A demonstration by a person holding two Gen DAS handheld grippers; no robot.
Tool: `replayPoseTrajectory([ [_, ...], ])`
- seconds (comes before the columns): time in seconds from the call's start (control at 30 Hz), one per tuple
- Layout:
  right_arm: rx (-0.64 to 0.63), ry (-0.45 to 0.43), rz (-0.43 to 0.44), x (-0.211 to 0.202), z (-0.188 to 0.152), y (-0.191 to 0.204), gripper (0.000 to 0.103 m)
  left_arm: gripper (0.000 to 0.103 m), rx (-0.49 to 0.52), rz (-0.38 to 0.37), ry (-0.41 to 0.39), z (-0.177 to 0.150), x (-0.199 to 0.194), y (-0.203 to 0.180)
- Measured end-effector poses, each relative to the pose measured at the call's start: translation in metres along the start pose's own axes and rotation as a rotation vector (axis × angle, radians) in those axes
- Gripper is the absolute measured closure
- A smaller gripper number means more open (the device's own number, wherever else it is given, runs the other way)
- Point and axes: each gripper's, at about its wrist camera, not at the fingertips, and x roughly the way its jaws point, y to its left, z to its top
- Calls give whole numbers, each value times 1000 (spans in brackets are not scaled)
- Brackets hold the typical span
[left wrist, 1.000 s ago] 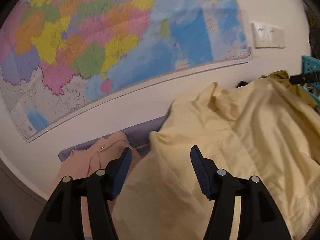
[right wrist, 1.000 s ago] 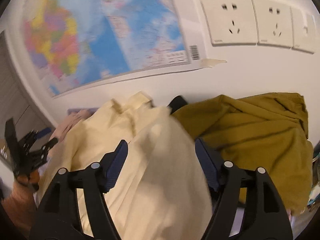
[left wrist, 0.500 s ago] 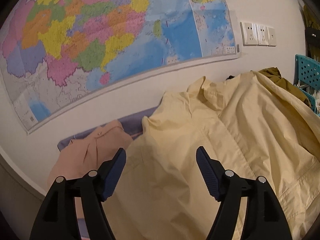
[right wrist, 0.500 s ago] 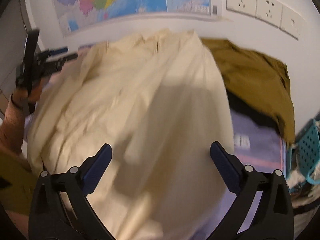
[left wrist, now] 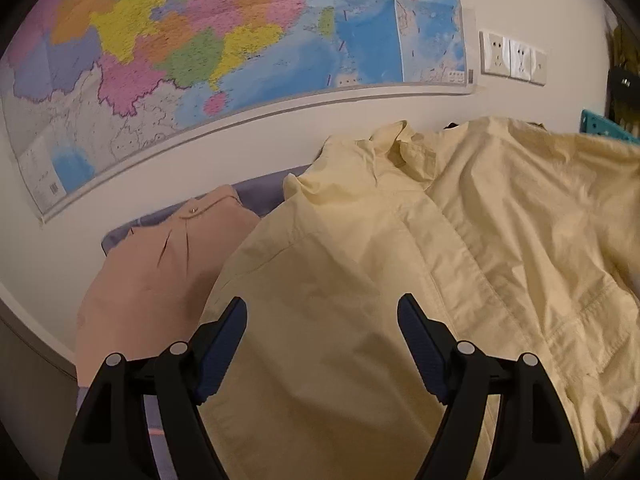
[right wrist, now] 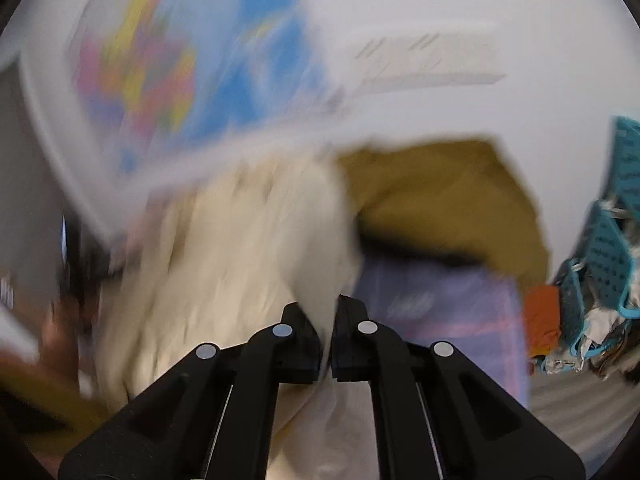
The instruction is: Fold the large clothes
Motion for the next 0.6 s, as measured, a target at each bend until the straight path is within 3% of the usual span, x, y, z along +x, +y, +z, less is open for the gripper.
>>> replayPoseTrajectory([
  [0.1,30,0,-56,8,10,-25,96,23,-24,-124,51,-11,-8,5],
  [0.17,52,81,-82,33,1,-39,87,23,-10,-180,76,-23,-15,-1],
  [0.2,72,109,-77,44,-8,-44,74,22,-4,-210,86,-29,-19,-6],
  [0.23,103,139,-73,55,-18,-51,52,21,0,-230,95,-34,-22,-9],
  [0.33,120,162,-47,71,-41,-56,37,19,46,-278,141,-58,-32,-32],
  [0.43,126,178,-28,68,-59,-57,20,21,100,-225,186,-72,-29,-50],
  [0.5,105,187,-45,59,-70,-56,17,49,123,-150,211,-81,-23,-54],
  [0.53,93,193,-68,54,-78,-57,17,55,115,-136,216,-81,-22,-51],
  [0.6,100,200,-77,47,-88,-63,16,91,43,-132,194,-71,-29,-30],
])
